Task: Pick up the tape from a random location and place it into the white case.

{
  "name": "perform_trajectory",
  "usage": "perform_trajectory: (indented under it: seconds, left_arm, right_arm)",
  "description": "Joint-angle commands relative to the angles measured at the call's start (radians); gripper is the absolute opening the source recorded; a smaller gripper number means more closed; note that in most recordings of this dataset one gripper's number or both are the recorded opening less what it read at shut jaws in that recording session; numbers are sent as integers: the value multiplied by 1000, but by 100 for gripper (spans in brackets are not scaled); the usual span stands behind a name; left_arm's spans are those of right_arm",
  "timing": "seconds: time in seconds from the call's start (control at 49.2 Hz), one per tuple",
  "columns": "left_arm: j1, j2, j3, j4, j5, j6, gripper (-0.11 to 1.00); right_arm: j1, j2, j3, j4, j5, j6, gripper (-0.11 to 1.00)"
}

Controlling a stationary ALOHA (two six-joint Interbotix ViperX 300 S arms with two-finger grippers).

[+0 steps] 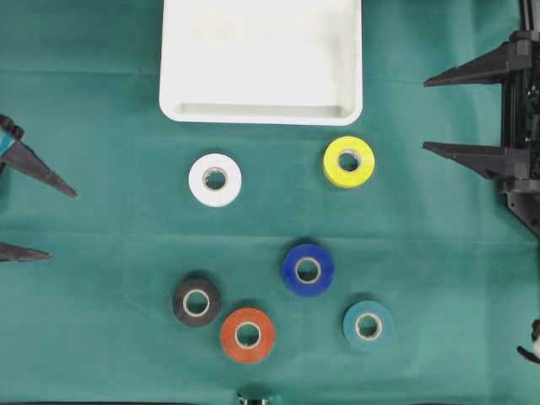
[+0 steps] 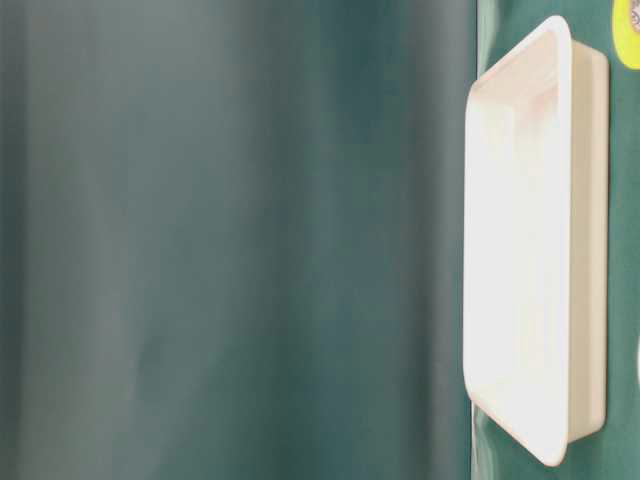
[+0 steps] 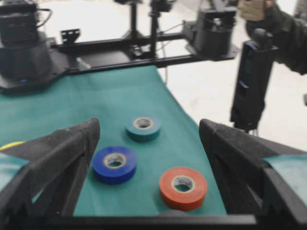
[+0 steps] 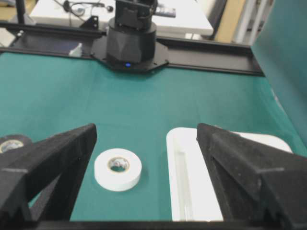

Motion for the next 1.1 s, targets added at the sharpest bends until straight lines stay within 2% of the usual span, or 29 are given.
perform_trajectory:
  seconds: [0.0,0.163,0.305,0.773,1.077]
  left_arm:
    - [-5,9,-26,-2,0,0,99]
    - [-5,20,-31,-2,-2,2,99]
    - [-5,87,-64,-2,-23,2,99]
    - [-8,482,-347,0,-26,18,99]
    - [-9,617,-479,-2,-5,23,99]
  right_arm:
    - [-2,6,-29,3,2,2,92]
    - [-2,8,-31,3,6,2,92]
    - [-2,8,-32,3,5,2,92]
    - [-2,8,-37,0,6,2,92]
    - [-2,9,-37,0,6,2,92]
